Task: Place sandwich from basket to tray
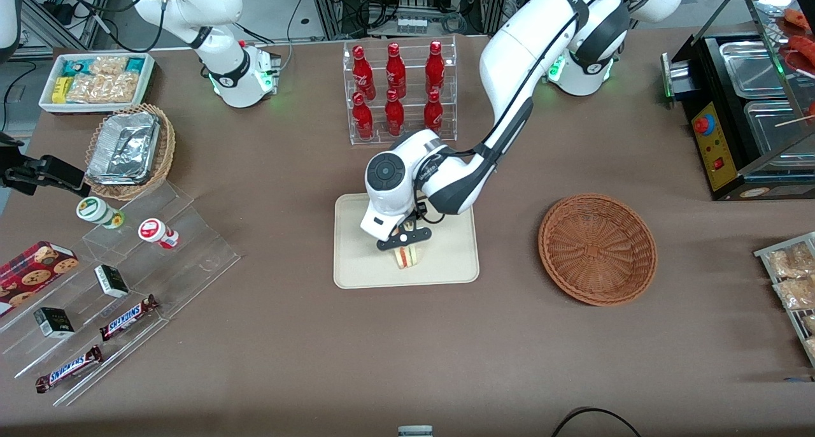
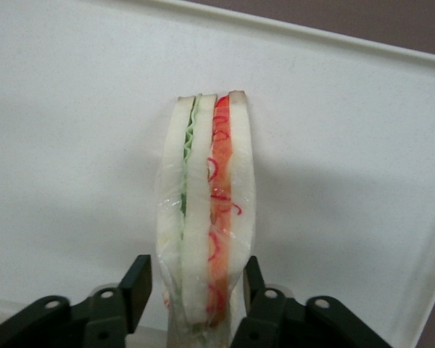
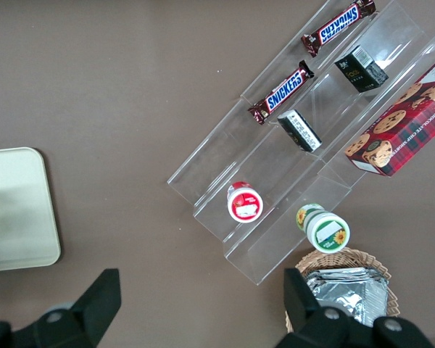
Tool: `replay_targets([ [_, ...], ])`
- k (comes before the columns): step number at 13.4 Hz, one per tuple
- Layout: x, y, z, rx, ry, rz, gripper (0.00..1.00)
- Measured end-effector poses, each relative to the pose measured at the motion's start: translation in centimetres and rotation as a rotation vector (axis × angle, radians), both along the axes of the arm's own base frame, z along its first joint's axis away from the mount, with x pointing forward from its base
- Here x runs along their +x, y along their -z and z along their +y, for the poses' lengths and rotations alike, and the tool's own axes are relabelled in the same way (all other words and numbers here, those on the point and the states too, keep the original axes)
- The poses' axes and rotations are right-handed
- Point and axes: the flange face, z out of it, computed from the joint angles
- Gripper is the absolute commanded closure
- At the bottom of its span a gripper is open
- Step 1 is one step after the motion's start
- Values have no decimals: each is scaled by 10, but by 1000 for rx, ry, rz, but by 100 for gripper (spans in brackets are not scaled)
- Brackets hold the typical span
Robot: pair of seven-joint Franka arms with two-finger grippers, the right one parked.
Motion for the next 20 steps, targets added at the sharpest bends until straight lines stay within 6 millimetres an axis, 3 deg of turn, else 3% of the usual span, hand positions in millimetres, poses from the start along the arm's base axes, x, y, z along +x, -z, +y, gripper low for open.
replay_targets([
  [2,6,-15,-2,-19,-6,-21,0],
  [4,13,-42,-1,-36,-13,-44,0],
  [7,15,-100,10,-21,-2,-56,0],
  [9,28,-136,31,-20,-28,-81,0],
  [11,54,-155,72,0,-20,-73,0],
  [15,99,-151,166,31,41,-37,0],
  [17,113,-160,218,10,96,-11,0],
  [20,121,-186,313,-9,188,26,0],
])
